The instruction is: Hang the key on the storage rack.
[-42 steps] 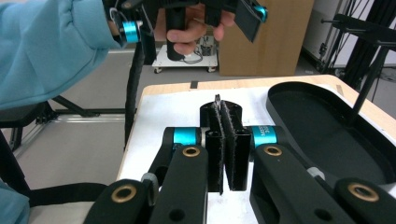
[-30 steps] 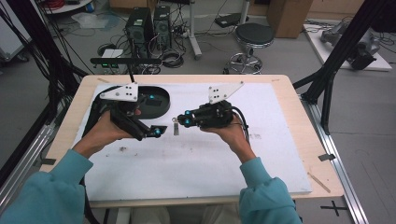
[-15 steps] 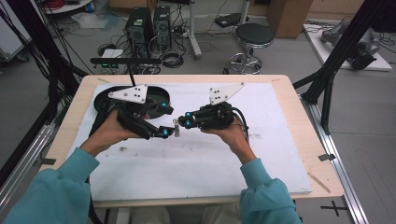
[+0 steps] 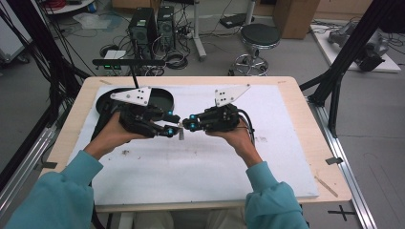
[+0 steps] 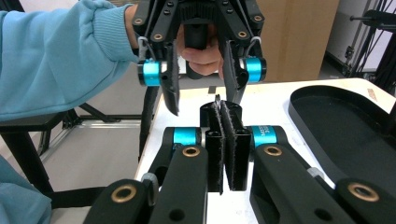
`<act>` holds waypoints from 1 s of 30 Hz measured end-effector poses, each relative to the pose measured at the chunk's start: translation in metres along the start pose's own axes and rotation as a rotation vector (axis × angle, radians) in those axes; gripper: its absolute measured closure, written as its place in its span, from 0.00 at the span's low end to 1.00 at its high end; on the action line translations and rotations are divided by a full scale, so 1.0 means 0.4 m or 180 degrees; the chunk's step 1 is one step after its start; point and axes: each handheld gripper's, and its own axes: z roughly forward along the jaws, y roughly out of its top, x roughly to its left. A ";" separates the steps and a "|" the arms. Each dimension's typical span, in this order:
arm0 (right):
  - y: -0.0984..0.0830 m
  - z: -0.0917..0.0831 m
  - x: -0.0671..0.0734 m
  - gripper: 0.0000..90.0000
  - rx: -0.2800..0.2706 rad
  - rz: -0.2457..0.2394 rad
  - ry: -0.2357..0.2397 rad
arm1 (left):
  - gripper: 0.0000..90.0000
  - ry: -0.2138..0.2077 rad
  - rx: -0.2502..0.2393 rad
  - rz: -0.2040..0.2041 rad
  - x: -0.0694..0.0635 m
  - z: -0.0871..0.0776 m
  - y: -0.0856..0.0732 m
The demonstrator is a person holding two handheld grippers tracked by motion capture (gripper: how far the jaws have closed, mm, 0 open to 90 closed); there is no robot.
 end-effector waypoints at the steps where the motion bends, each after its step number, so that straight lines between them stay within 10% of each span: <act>1: 0.000 0.001 0.000 0.98 -0.0004 0.0000 0.0002 | 0.68 0.0001 -0.0002 0.0008 0.000 0.000 0.000; 30: 0.002 0.003 0.003 0.98 0.0029 -0.0030 0.0027 | 0.94 0.0043 0.0087 0.0010 0.003 -0.002 -0.002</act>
